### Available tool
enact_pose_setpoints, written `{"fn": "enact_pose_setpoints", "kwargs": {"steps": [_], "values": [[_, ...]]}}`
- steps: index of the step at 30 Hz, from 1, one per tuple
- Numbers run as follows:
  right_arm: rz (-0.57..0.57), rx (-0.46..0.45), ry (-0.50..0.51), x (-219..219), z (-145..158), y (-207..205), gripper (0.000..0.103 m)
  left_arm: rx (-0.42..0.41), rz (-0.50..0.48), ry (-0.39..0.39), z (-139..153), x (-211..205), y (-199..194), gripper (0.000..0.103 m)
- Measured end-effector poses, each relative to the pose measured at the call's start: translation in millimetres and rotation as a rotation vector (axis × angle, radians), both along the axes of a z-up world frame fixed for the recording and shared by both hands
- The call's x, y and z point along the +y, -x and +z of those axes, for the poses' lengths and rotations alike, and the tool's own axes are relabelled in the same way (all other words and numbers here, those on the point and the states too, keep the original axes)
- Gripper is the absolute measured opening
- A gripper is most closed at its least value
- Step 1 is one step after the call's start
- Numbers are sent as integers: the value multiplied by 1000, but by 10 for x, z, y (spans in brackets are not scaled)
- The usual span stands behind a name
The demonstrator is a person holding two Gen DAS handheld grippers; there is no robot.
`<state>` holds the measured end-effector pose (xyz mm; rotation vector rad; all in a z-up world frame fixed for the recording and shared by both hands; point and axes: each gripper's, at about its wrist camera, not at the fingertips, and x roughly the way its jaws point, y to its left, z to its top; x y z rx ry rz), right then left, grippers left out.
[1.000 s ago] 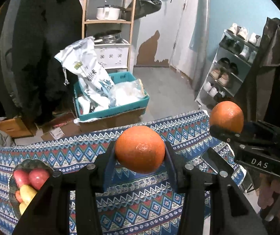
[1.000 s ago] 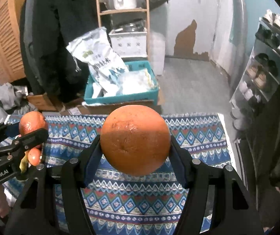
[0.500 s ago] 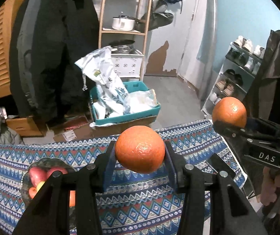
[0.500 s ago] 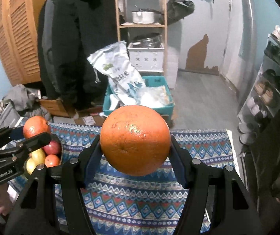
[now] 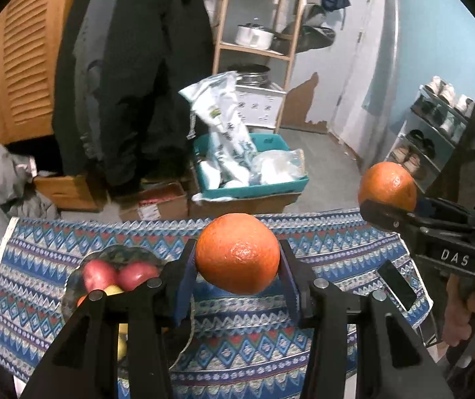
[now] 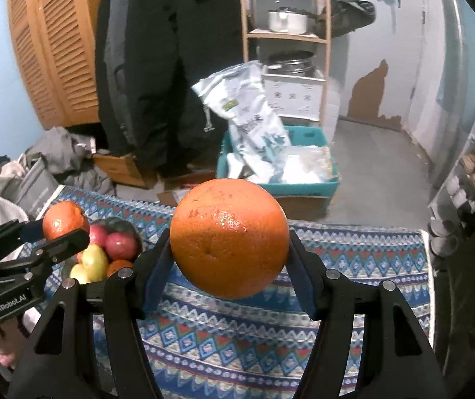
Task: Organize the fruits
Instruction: 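Carry both tangerines toward the green plate with both tools, then lower the tangerines into the plate and open both tools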
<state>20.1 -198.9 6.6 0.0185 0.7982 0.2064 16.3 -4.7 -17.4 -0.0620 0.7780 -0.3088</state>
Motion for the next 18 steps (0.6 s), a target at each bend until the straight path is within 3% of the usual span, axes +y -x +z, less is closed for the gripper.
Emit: {"fn": "enact_pose_setpoints", "kwargs": {"steps": [9, 18], "values": [[87, 55, -33, 519, -149, -204, 65, 43, 85, -15, -217, 502, -4, 47], [166, 105, -40, 1028, -324, -354, 65, 147, 148, -22, -675, 971, -16, 47]]}}
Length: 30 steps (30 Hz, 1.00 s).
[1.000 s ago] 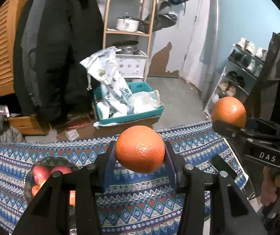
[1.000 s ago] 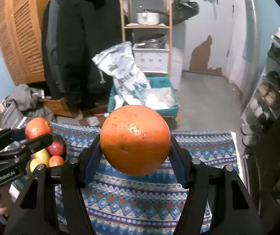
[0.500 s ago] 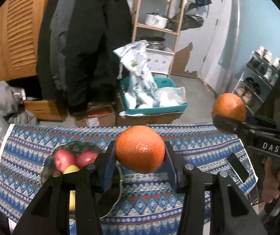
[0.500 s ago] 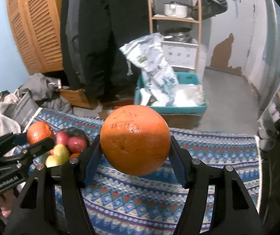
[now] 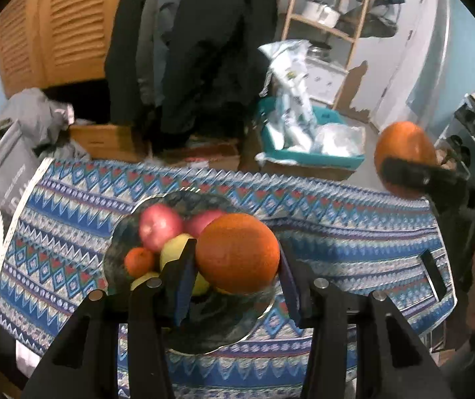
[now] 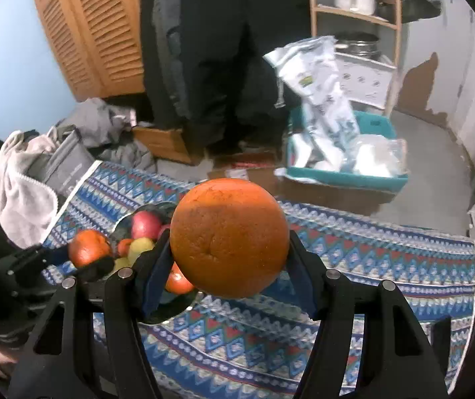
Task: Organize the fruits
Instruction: 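Lower the tangerines into the plate and open both tools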
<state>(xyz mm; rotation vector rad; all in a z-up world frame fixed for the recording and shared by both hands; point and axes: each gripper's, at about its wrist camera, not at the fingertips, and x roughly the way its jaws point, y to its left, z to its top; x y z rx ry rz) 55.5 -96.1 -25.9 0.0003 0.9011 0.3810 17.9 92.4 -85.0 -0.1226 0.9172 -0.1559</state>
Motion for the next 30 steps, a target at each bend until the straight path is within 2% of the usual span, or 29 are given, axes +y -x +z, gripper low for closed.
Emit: {"fn": "enact_pose_setpoints", "kwargs": {"steps": [11, 18, 23, 27, 30], "values": [[82, 53, 39, 551, -261, -98, 65, 81, 28, 12, -377, 280, 13, 47], [105, 103, 58, 712, -472, -146, 65, 178, 4, 0, -734, 271, -61, 47], [111, 126, 77, 757, -590, -154, 65, 226, -3, -19, -861, 227, -76, 48], [114, 139, 84, 769, -649, -149, 65, 212, 3, -32, -826, 241, -63, 61], [117, 152, 78, 786, -689, -143, 65, 207, 23, -24, -783, 313, -65, 62]]}}
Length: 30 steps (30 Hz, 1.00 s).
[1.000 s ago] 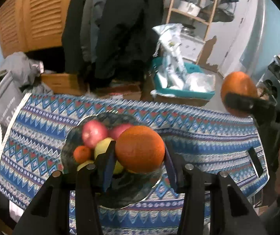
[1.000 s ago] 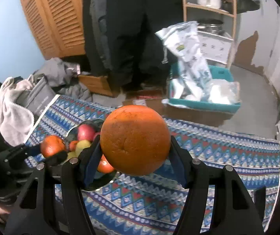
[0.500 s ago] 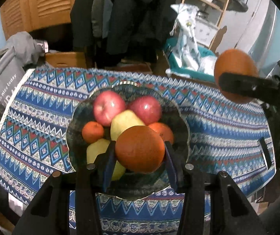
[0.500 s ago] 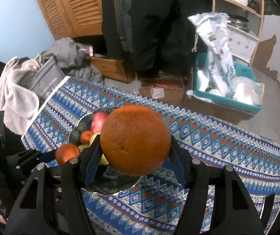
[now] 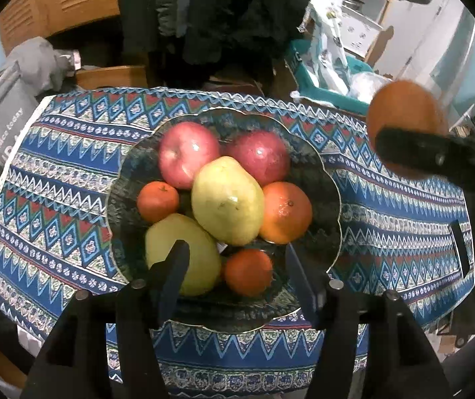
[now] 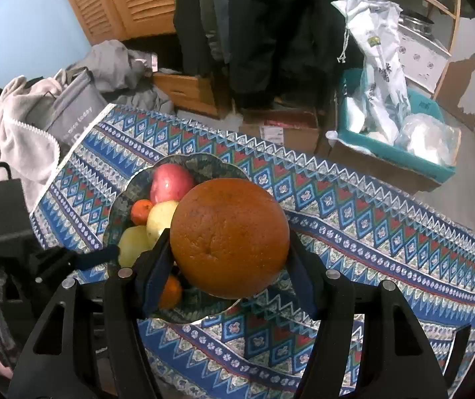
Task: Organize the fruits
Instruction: 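Lower the tangerines into the plate and open both tools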
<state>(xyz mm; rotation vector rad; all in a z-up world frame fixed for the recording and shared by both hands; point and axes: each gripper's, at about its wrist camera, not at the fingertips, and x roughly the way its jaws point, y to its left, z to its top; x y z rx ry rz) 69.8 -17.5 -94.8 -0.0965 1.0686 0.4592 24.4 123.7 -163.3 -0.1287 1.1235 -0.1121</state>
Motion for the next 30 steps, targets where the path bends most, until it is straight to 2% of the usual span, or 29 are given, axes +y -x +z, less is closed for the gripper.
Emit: {"fn": "enact_pose_setpoints", "kwargs": {"steps": [8, 23, 26, 30], "values": [[20, 31, -2, 80, -122, 36, 65, -22, 103, 4, 127, 346, 27, 62], [79, 159, 17, 290, -654, 182, 65, -42, 174, -16, 278, 590, 154, 62], [96, 188, 23, 358, -754, 233, 65, -50, 187, -15, 308, 629, 173, 67], [113, 227, 29, 441, -889, 278, 66, -48, 198, -18, 313, 649, 172, 67]]}}
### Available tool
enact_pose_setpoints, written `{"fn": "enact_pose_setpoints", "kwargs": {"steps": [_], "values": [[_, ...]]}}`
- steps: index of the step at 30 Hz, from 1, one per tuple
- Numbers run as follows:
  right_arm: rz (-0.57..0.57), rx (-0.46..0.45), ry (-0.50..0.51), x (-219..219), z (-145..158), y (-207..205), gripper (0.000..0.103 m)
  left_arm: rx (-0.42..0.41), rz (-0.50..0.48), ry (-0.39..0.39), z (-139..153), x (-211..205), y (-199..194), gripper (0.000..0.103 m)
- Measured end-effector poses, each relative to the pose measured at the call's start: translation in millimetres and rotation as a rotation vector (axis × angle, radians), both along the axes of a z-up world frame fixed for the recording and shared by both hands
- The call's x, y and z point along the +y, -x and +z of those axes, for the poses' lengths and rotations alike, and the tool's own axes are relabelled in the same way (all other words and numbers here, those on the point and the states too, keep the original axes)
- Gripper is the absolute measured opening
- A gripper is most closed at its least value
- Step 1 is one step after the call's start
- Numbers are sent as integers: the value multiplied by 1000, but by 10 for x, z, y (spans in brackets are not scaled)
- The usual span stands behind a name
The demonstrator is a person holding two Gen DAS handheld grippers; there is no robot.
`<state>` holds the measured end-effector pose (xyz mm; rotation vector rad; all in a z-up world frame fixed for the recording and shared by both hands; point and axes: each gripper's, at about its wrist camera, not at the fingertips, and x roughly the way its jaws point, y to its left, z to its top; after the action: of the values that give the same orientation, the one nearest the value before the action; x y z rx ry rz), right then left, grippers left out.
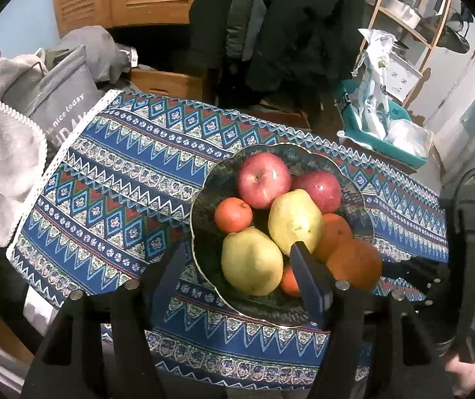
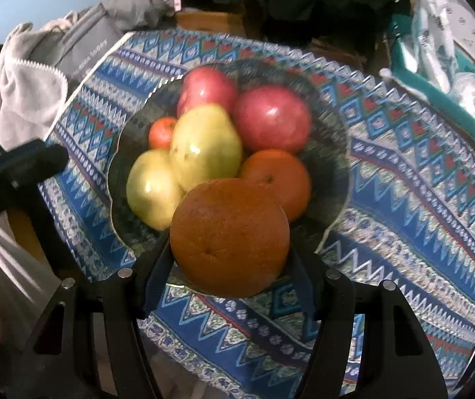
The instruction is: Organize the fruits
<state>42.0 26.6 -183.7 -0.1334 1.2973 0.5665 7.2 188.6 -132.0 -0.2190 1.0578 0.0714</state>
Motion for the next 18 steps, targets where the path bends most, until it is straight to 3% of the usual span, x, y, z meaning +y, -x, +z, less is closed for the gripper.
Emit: {"fn": "enact_pose_setpoints", "kwargs": {"steps": [4, 11, 18], "values": [[-22, -3, -19, -8, -24, -16, 71, -4, -2, -8, 18, -21, 8, 67], [-49, -36, -59, -70, 170, -78, 71, -20, -17, -15, 90, -81, 14, 67], [-74, -162, -21, -179, 548, -86, 71, -55, -29, -14, 270, -174, 21, 69]]}}
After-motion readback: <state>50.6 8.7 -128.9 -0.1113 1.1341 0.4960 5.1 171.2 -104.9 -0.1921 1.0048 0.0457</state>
